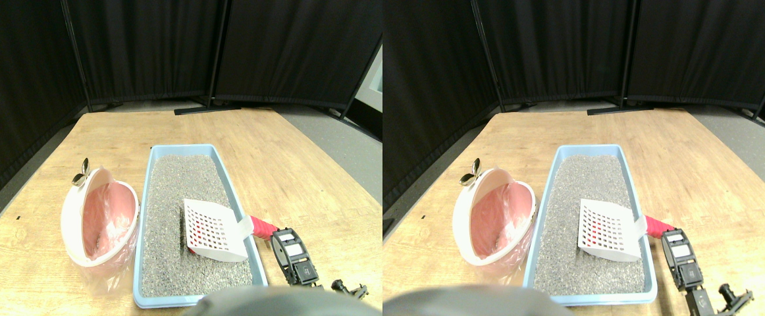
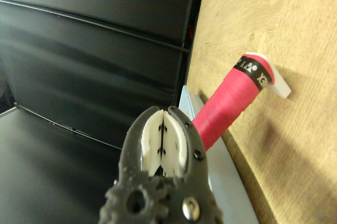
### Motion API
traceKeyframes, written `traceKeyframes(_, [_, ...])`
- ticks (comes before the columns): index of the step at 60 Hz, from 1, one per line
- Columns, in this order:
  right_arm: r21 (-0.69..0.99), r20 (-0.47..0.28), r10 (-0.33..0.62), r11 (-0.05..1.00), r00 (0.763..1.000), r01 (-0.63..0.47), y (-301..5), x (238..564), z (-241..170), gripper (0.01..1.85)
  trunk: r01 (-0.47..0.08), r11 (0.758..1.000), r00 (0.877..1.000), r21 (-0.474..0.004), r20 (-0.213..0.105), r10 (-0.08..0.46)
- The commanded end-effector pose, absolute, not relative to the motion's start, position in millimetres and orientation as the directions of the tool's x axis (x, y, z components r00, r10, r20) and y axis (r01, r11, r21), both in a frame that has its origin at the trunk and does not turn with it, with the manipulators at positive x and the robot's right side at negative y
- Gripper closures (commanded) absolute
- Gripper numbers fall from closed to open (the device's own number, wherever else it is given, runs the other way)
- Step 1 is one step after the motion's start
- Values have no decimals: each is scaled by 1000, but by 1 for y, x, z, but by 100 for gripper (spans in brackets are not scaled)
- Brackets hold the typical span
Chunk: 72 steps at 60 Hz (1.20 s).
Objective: Scoop (unimanual)
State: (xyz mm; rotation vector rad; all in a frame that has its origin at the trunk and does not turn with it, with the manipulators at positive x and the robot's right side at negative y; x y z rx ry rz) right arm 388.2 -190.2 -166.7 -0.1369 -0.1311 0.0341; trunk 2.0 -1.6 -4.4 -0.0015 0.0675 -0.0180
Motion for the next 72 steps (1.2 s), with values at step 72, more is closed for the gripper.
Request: traceKeyframes(72, [85, 249, 108, 988, 963, -133, -195, 383, -172, 86, 39, 999, 995, -19, -93, -40])
